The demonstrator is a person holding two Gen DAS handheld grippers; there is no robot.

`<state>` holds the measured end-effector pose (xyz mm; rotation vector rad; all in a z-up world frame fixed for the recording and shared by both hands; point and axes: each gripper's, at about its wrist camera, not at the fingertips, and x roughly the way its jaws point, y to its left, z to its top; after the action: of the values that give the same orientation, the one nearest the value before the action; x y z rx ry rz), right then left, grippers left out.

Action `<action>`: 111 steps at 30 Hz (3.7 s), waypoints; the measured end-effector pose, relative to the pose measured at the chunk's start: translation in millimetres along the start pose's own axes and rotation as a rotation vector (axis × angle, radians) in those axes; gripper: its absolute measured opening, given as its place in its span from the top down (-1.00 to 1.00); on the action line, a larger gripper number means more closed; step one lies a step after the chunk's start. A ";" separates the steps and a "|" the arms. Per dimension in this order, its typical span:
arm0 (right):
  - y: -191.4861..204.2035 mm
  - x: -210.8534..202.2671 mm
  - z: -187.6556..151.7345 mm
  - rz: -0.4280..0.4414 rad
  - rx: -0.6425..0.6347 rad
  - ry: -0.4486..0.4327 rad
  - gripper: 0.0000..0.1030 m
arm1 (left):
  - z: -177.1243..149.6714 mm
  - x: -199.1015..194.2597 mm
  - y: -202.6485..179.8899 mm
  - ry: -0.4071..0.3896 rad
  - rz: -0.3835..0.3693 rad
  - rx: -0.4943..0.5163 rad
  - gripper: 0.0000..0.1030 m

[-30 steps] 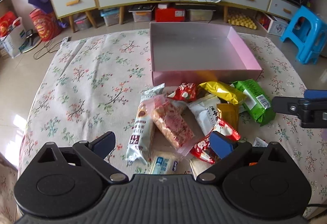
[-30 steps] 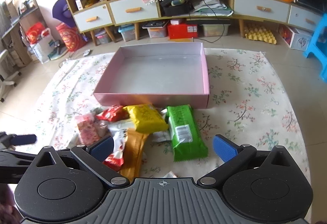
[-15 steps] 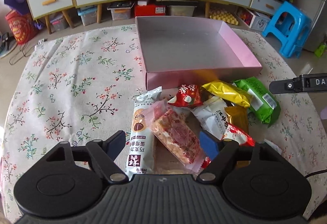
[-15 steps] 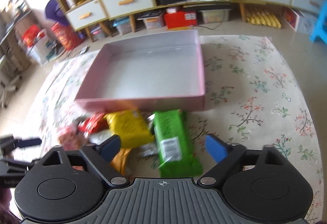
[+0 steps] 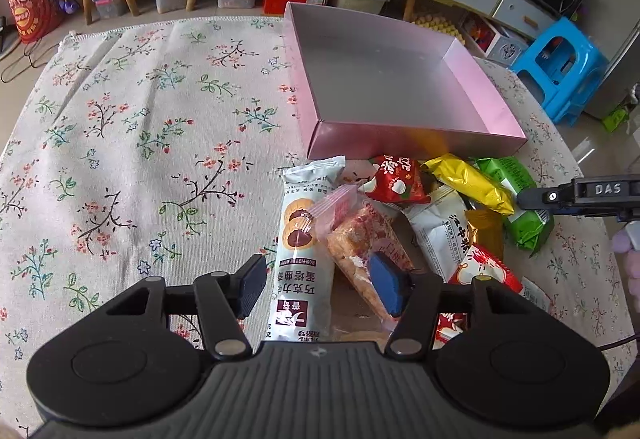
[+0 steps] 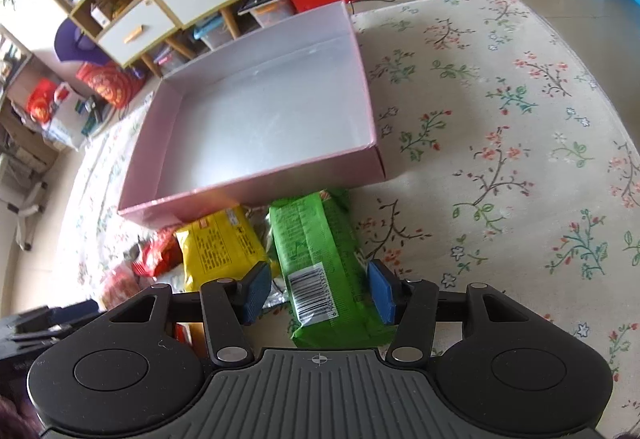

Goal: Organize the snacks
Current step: 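Grasp the white cookie bar with left tool while right tool grasps green packet, then carry both snacks into the pink box and open both tools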

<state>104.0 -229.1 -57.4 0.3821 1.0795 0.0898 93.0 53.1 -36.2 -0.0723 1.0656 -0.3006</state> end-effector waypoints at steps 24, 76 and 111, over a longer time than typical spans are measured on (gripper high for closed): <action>6.5 10.5 -8.7 -0.076 -0.030 0.002 0.10 | -5.2 23.2 7.4 0.082 0.040 -0.009 0.40; 33.3 -62.5 13.2 0.050 0.133 -0.171 0.14 | 43.4 -16.5 -15.8 -0.146 -0.061 -0.187 0.47; 18.3 50.2 66.6 -0.049 0.039 -0.233 0.14 | 72.2 66.5 -43.1 -0.175 0.162 0.021 0.46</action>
<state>188.1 -216.5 -65.9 0.3903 0.8606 -0.0192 176.6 -12.8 -49.0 0.0070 0.8885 -0.1560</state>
